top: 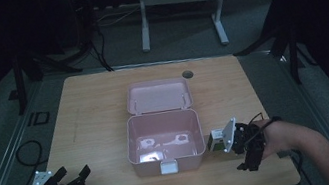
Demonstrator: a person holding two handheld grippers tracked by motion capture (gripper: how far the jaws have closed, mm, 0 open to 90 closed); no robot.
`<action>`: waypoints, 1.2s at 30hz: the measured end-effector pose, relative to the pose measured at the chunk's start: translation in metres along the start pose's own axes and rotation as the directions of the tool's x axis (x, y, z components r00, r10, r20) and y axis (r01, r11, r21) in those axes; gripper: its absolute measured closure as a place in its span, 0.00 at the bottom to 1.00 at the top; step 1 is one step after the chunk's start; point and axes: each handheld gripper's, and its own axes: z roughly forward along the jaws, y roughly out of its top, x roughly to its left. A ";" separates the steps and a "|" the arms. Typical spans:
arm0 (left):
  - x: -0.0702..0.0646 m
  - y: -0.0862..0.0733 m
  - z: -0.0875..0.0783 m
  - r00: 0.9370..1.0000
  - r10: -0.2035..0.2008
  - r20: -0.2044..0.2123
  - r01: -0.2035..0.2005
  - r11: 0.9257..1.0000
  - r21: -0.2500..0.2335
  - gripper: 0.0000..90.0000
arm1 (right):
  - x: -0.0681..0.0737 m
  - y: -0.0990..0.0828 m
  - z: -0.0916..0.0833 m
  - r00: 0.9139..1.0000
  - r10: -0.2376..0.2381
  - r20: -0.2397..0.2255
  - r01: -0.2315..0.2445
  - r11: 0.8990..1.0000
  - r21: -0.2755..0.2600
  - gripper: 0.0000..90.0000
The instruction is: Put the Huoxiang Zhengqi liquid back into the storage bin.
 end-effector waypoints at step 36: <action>0.001 0.000 0.000 1.000 0.008 0.006 -0.008 1.000 0.006 0.01 | -0.081 0.004 0.034 1.000 0.003 -0.026 0.000 0.990 0.140 0.44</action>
